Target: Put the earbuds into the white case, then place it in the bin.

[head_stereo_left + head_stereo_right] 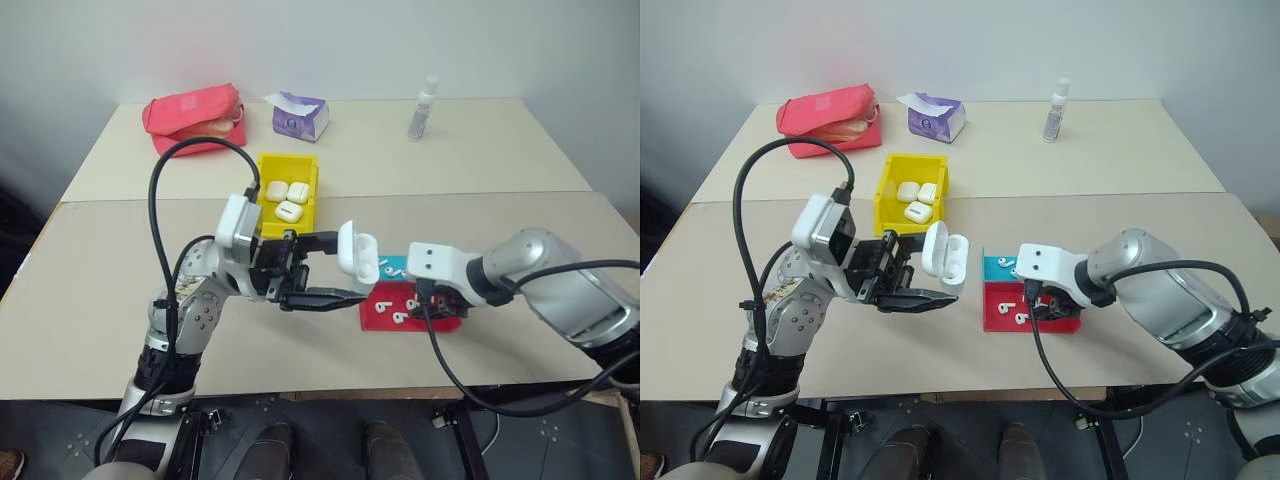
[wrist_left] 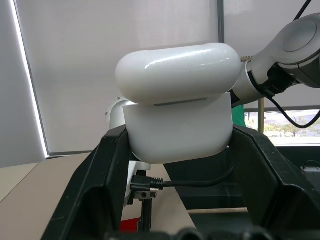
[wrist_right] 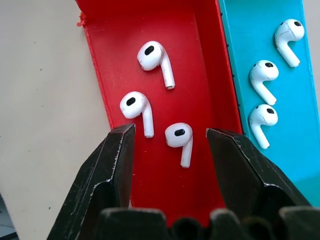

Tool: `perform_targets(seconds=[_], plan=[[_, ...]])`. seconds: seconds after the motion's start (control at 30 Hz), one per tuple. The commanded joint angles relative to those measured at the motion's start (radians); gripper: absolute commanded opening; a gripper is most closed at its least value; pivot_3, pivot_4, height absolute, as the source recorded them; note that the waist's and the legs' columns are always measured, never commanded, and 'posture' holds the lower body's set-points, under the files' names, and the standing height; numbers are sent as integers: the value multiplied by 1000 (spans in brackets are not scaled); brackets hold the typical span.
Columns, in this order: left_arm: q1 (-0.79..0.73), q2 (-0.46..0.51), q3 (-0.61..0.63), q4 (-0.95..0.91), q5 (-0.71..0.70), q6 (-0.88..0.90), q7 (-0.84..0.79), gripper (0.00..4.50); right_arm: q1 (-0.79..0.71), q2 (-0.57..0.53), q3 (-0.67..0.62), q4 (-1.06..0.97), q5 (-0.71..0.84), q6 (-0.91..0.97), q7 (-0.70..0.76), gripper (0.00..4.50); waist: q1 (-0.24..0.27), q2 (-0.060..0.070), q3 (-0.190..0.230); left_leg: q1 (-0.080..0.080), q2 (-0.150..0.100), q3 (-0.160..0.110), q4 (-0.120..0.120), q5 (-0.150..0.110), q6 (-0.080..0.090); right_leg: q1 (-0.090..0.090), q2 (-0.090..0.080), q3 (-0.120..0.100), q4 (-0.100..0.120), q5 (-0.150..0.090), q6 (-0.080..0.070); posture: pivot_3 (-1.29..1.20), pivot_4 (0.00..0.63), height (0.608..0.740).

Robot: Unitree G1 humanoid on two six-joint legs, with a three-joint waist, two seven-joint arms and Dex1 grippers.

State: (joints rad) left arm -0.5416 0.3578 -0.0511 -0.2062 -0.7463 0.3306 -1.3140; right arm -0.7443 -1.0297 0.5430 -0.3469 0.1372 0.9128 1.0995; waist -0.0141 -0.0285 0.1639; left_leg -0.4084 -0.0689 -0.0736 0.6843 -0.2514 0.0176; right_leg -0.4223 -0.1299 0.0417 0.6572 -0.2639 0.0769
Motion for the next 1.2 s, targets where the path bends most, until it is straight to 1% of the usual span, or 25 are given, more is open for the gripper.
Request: perform_targets(seconds=[0.03, 0.3, 0.43, 0.77, 0.93, 1.03, 1.07, 1.1, 1.17, 1.2], plan=[[1, 6, 5, -45, -16, -2, 9, 2727, -4, 3, -12, 0, -37, -16, 2, 2720, 0, 0, 0, 0, 0, 0, 0, 0, 0, 0, 0, 0, 0, 0, 0, 0, 150, 740], [-17, 32, 28, -82, -52, 41, 36, 2727, 10, 31, -9, 38, -94, -29, 4, 2720, -1, 0, 0, 0, 0, 0, 0, 0, 0, 0, 0, 0, 0, 0, 0, 0, 150, 740], [-29, 67, 52, -110, -95, 81, 52, 2727, 25, 34, -2, 51, -124, -72, 14, 2720, 0, 0, 0, 0, 0, 0, 0, 0, 0, 0, 0, 0, 0, 0, 0, 0, 150, 740], [-14, 70, 42, -86, -79, 61, 33, 2727, 40, 73, -10, 65, -150, -73, 15, 2720, -1, 0, 0, 0, 0, 0, 0, 0, -1, 0, 0, 0, 0, 0, 0, 0, 150, 740], [-5, 68, 41, -89, -76, 57, 31, 2727, 50, 70, -13, 66, -155, -80, 24, 2720, 0, 0, 0, 0, 0, 0, 0, 0, -1, 0, 0, 0, 0, 0, 0, 0, 150, 740], [-6, 67, 39, -88, -73, 55, 30, 2727, 57, 65, -12, 65, -162, -87, 33, 2119, 0, 0, 0, 0, 0, 0, 0, 0, -1, 0, 0, 0, 0, 0, 0, 0, 150, 740], [-5, 67, 39, -89, -73, 54, 30, 2727, 59, 64, -10, 66, -166, -88, 34, 1823, 0, 0, 0, 0, 0, 0, 0, 0, -1, 0, 0, 0, 0, 0, 0, 0, 150, 740], [-5, 67, 39, -90, -74, 54, 30, 2727, 62, 64, -10, 67, -170, -89, 36, 1411, 0, 0, 0, 0, 0, 0, 0, 0, -1, 0, 0, 0, 0, 0, 0, 0, 150, 740], [-6, 68, 39, -89, -75, 53, 30, 2727, 65, 66, -9, 71, -177, -90, 37, 801, 0, 0, 0, 1, 0, 0, 0, 0, -1, 0, 0, 0, 0, 0, 0, 0, 150, 740], [-7, 68, 39, -87, -75, 52, 29, 2727, 65, 69, -8, 72, -180, -89, 38, 614, 0, 0, 0, 1, 0, 0, 0, 0, -1, 1, 0, 0, 0, 0, 0, 0, 150, 740]])
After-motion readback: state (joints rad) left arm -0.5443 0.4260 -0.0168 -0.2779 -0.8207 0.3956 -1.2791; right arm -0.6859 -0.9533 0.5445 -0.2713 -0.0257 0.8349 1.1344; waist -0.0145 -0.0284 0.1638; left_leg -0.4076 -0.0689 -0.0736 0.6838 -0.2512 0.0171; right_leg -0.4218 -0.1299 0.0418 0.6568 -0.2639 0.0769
